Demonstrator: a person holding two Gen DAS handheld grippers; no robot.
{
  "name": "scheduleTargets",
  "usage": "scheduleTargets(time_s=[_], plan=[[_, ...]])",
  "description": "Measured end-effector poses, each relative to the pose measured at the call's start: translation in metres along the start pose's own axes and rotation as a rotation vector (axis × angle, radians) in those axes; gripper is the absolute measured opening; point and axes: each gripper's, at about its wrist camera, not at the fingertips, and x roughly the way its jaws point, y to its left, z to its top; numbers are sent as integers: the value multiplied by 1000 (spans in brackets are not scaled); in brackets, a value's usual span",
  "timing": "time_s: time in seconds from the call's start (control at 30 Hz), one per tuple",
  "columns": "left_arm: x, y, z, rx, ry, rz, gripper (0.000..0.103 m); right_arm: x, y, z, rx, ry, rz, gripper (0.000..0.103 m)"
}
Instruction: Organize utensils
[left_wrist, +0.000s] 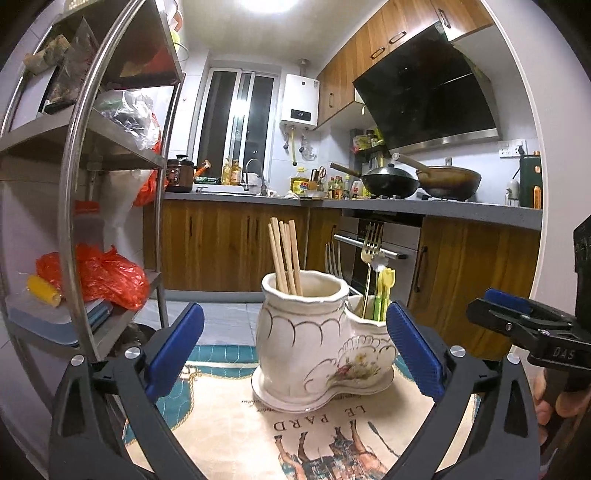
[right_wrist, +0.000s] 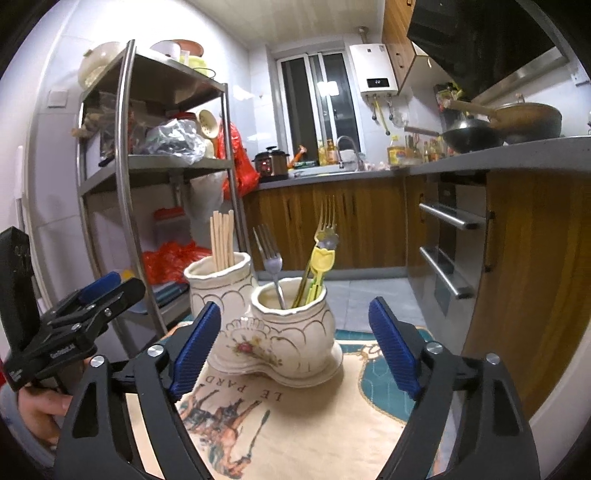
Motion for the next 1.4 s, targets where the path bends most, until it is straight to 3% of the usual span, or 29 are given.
scheduleTargets(time_s=[0.3,1.4], plan=[[-3,-6,1,6,17,-5,97,-8,2,-1,-21,-20,0,93],[-9,-10,2,29,11,12,98,-9,8,-1,-43,-19,16,94]])
